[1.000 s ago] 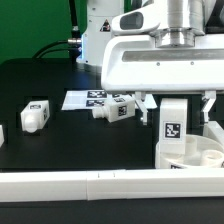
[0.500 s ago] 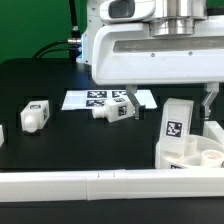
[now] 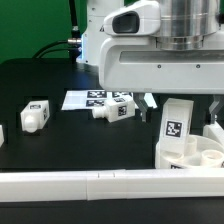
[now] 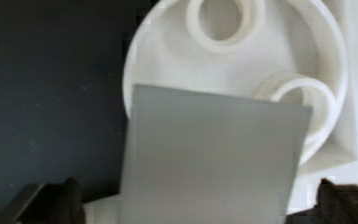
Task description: Assemble stool
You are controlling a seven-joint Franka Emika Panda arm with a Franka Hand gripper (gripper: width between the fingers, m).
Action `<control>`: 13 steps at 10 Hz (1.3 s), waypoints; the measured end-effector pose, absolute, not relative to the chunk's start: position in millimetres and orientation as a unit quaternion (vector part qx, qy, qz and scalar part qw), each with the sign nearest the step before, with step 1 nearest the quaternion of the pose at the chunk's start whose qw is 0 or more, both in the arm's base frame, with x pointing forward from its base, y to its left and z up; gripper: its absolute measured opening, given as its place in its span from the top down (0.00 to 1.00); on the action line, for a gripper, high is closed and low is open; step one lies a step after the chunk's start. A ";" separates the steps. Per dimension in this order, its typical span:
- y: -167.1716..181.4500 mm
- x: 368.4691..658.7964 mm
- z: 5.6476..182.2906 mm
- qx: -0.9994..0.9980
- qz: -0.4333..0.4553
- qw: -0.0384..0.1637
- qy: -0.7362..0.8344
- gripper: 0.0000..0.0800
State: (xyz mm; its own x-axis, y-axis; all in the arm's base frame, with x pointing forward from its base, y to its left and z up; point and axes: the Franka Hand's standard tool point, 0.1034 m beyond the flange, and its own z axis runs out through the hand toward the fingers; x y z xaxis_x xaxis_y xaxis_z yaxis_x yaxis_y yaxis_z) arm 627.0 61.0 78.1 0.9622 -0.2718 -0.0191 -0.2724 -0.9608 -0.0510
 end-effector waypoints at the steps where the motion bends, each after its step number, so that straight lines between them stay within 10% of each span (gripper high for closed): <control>1: 60.7 625.8 77.4 -0.990 0.007 0.025 0.136 0.19; 6: 60.1 625.6 76.7 -0.976 0.009 0.021 0.218 0.58; 13: 61.9 631.0 75.1 -0.810 0.020 0.037 0.584 0.58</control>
Offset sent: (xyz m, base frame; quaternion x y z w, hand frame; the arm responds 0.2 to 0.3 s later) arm 0.0000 0.0000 0.0000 0.0000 0.0000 0.0000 1.0000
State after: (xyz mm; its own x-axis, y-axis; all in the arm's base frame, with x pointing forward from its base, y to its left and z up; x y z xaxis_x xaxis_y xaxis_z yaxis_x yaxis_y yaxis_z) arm 631.0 61.9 75.1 0.3161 -0.9457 -0.0758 -0.9487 -0.3142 -0.0366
